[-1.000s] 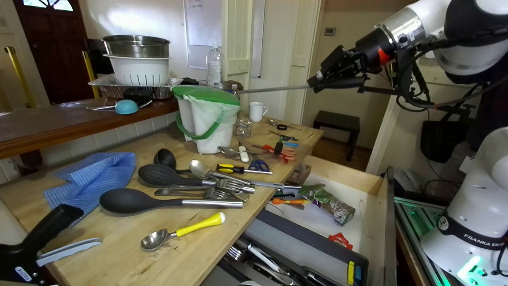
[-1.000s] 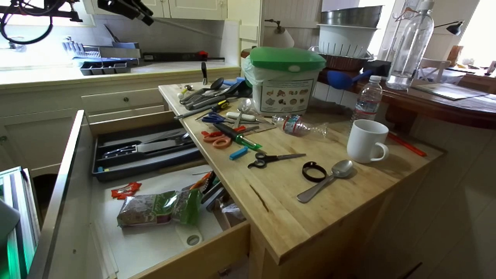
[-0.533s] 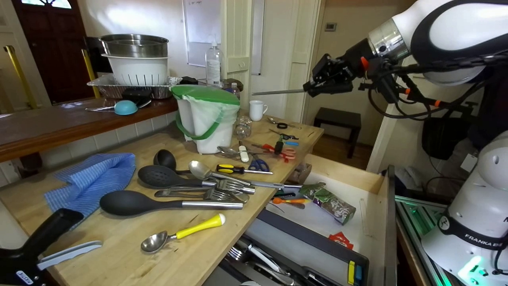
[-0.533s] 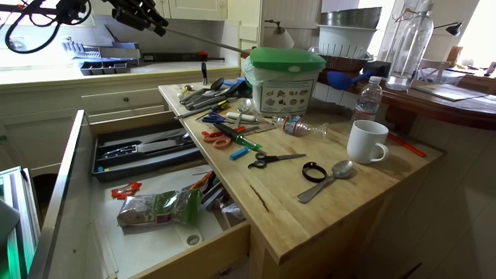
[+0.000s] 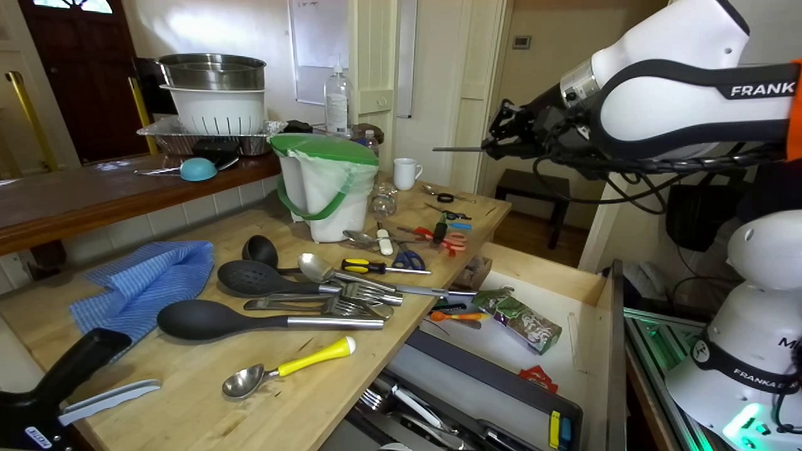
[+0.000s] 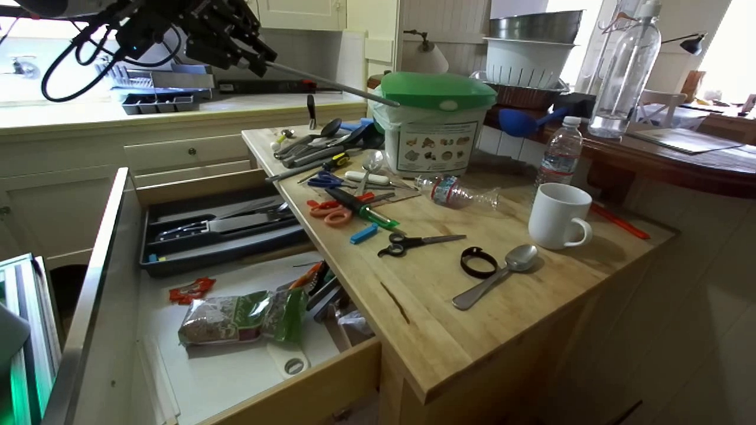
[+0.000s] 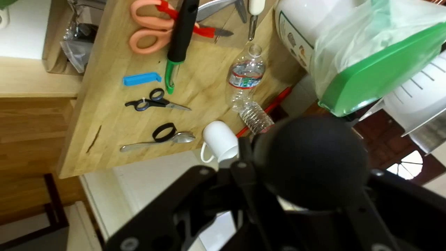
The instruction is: Remove the knife sharpener from the drawer
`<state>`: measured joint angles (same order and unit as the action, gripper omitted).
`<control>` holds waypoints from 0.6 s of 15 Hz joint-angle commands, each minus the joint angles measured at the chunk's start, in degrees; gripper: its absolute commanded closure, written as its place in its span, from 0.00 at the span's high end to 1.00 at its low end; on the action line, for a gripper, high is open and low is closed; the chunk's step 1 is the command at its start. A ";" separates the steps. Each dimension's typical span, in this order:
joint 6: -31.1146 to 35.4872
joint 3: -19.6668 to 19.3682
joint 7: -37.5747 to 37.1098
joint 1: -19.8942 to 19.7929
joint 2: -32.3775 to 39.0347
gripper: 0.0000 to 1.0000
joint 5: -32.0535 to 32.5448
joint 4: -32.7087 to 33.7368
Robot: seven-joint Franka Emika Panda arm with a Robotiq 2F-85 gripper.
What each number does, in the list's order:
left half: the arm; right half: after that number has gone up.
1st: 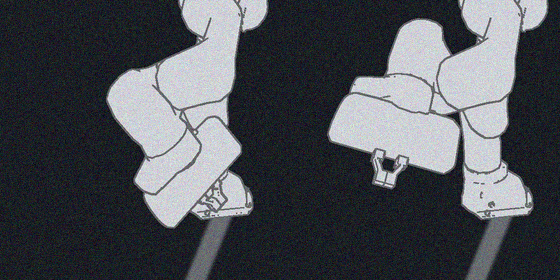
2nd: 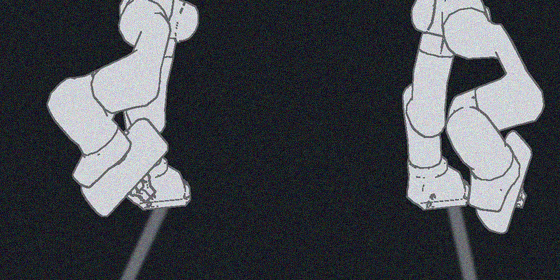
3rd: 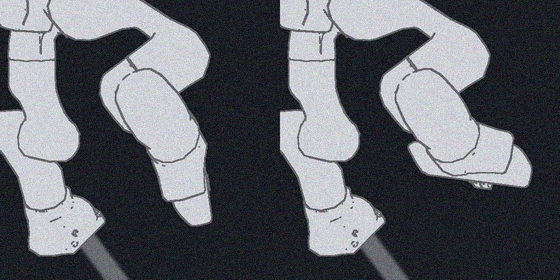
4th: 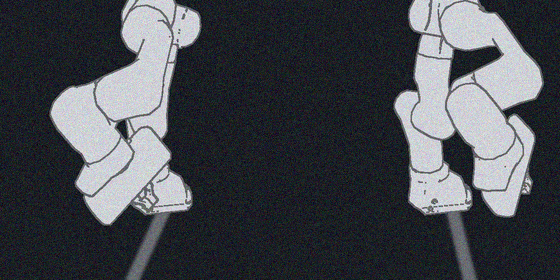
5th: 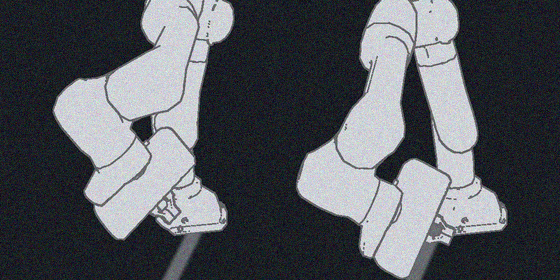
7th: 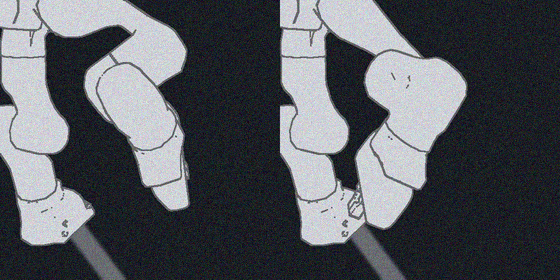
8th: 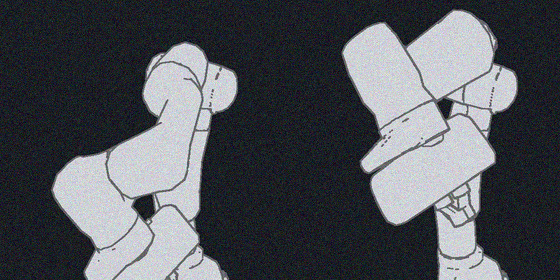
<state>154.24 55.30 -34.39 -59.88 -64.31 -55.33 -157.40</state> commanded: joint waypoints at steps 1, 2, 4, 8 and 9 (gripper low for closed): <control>-0.82 1.29 -1.10 -0.90 -0.91 0.35 -0.81 0.00; -1.33 1.99 -1.72 -1.34 -1.57 0.35 -1.33 0.00; -1.14 1.48 -1.72 -0.88 -1.34 0.10 -2.39 0.00; -1.24 -2.76 -0.05 -3.75 -0.10 0.10 -1.59 0.00; -0.33 -4.15 1.90 -3.28 1.55 0.10 -2.76 0.04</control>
<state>152.78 54.70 -35.97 -62.69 -65.80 -56.79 -157.71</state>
